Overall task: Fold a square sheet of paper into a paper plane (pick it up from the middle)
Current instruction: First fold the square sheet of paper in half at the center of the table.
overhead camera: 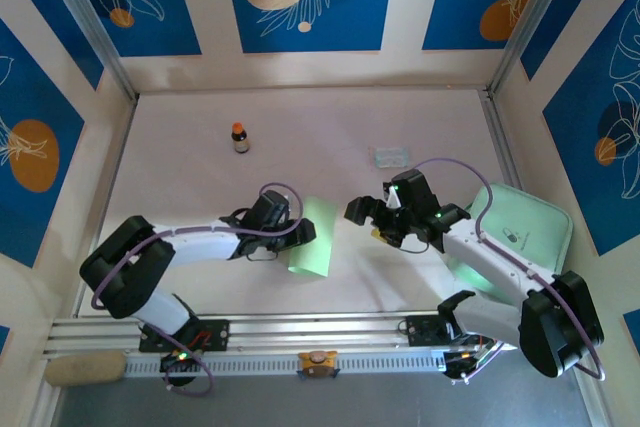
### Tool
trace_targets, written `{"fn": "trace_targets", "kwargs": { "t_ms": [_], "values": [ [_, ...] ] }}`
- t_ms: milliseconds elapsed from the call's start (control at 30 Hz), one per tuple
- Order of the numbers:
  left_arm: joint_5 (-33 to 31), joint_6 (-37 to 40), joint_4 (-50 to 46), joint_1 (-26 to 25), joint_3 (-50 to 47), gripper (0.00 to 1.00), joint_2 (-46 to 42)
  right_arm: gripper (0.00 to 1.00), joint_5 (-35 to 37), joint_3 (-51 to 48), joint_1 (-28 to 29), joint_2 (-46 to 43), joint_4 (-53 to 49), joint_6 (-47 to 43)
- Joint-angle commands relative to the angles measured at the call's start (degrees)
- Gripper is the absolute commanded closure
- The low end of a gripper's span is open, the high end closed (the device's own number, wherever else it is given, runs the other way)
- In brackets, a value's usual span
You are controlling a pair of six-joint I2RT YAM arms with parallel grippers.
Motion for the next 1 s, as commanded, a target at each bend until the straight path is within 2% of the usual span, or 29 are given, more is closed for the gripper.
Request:
{"fn": "trace_targets", "kwargs": {
  "t_ms": [0,167,267,467,733,967],
  "values": [
    [0.6,3.4,-7.2,-0.1,1.6,0.36,0.8,0.03,-0.1,0.8,0.6,-0.9,-1.1,0.8],
    [-0.6,5.0,-10.3,0.0,3.3,0.42,0.7,0.03,-0.1,0.9,0.8,-0.8,-1.1,0.7],
    [-0.1,5.2,-10.6,0.2,3.9,0.49,1.0,0.03,-0.2,1.0,0.9,-0.8,-1.1,0.8],
    [5.1,1.6,-4.7,0.1,3.7,0.63,1.2,0.03,0.2,0.8,1.0,-1.1,-1.5,1.0],
    [7.6,-9.2,6.7,-1.4,1.4,0.63,2.4,0.03,1.1,0.4,0.7,-3.1,-3.3,0.8],
    [3.8,-14.5,10.3,-5.5,2.2,0.62,5.5,0.03,0.4,-0.4,-0.5,-4.6,-4.0,0.5]
  ]
}}
